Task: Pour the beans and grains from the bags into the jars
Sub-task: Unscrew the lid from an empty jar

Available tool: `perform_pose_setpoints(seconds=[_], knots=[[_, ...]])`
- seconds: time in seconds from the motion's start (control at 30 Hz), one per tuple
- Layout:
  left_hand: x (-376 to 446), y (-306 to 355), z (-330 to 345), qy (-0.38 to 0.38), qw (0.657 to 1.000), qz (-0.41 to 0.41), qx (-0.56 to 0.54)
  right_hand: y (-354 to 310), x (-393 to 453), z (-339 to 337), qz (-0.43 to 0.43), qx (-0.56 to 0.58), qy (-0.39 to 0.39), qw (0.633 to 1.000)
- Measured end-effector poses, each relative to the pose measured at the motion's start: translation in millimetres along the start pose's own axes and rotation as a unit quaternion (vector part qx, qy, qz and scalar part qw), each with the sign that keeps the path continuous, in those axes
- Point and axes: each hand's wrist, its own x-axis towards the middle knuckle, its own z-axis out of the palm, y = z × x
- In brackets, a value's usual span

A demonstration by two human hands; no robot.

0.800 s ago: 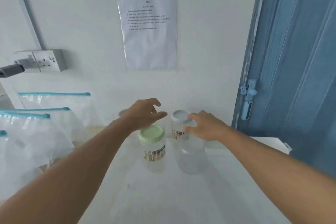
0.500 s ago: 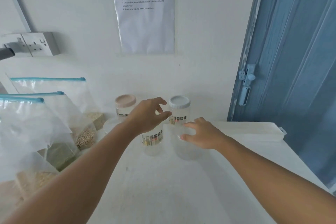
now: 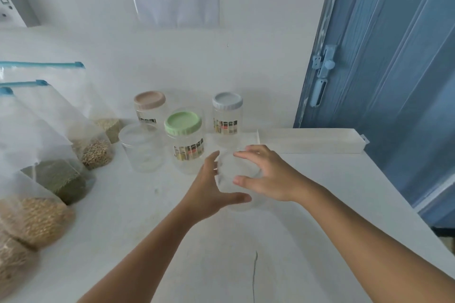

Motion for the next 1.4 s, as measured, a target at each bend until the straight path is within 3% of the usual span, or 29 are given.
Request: perform_pose_setpoints(seconds=[0.27,0.43,0.73,0.93,1.13,1.3,1.4], knots=[[8,-4,9,0.028,0.999,0.018,-0.033,-15,10,-7,0.053,-0.118,-0.004,0.992],[14,-4,4,0.027,0.999,0.011,-0.021,-14,18,-9,0.022,-0.159,0.007,0.987],[17,-9,4,-0.014,1.000,0.008,-0.023,-27,22,-23,-0.017,-0.192,-0.128,0.973],[18,-12,5,-0.023,0.999,0.001,-0.041,-32,24,-22,0.035,-0.248,-0.045,0.967],[19,-13,5,-0.029,0.999,-0.002,-0.029,-55,28,-38,0.015,-0.257,-0.188,0.948],[18,-15,5,-0.028,0.999,0.005,-0.033,-52,27,-21,0.088,-0.352,-0.057,0.930],[21,-15,4,-0.036,0.999,0.007,-0.034,-53,26,-26,0.042,-0.320,-0.118,0.939]])
